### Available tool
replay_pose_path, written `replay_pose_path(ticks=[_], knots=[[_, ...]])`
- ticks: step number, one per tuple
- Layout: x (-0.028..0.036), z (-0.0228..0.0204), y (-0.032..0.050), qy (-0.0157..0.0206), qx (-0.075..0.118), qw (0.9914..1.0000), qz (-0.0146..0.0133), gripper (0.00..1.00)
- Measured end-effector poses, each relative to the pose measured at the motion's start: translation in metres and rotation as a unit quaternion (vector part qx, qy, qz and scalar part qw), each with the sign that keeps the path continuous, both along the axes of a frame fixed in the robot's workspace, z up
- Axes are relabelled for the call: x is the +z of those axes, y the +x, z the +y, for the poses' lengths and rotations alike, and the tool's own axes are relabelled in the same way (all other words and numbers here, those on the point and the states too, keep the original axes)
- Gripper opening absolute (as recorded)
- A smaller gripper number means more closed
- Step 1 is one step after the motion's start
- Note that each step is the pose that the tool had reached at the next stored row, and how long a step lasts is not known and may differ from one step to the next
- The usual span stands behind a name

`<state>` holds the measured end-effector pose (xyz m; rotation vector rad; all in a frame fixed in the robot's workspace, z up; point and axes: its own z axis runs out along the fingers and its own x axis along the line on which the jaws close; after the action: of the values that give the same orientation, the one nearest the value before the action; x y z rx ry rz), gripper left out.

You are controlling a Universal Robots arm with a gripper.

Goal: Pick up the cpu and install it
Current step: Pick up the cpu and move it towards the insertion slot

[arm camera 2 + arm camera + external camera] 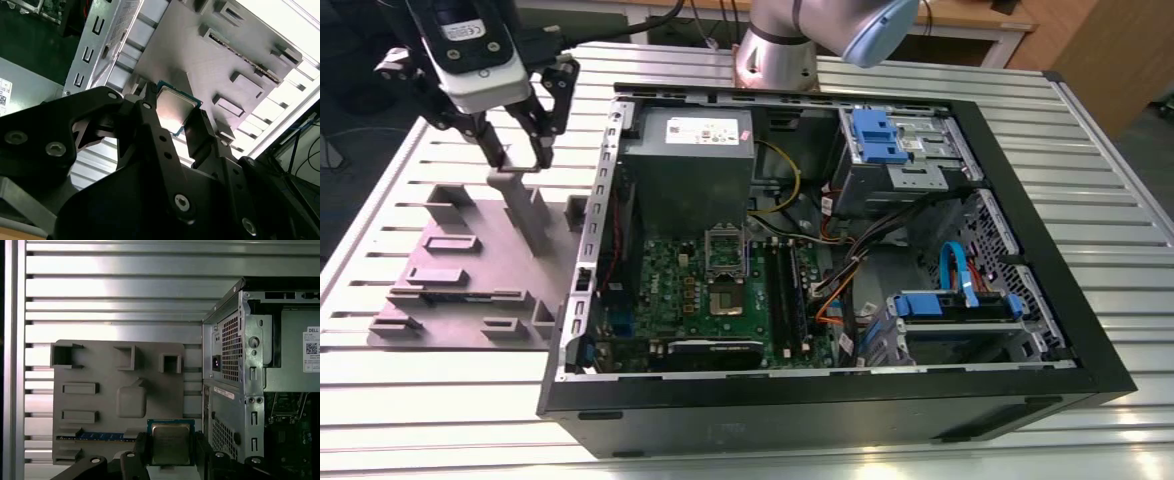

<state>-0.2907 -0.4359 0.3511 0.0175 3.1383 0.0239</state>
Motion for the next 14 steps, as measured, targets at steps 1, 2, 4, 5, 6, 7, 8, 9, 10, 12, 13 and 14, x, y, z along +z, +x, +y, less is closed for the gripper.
replay_pose_path(ticks=[1,2,4,5,6,7,8,9,10,12,13,14], knots=[[0.0000,0.0000,0.0014,0.0000,-0.001,1.00000,0.0000,0.47],[0.0000,0.0000,0.0029,0.0000,-0.002,1.00000,0.0000,0.47],[0.0000,0.0000,0.0063,0.0000,-0.003,1.00000,0.0000,0.47],[0.0001,0.0000,0.0081,0.0000,-0.004,0.99999,0.0000,0.47],[0.0000,0.0000,0.0101,0.0000,-0.004,0.99999,0.0000,0.47],[0.0000,0.0000,0.0121,0.0000,-0.005,0.99999,0.0000,0.47],[0.0000,0.0000,0.0141,0.0000,-0.005,0.99999,0.0000,0.47],[0.0001,0.0000,0.0163,-0.0001,-0.006,0.99998,0.0000,0.47],[0.0000,0.0000,0.0184,0.0000,-0.006,0.99998,0.0000,0.47],[0.0001,0.0000,0.0225,0.0000,-0.007,0.99998,0.0000,0.47],[0.0000,0.0000,0.0245,0.0000,-0.007,0.99997,0.0000,0.47],[0.0001,0.0000,0.0267,0.0000,-0.008,0.99997,0.0000,0.47]])
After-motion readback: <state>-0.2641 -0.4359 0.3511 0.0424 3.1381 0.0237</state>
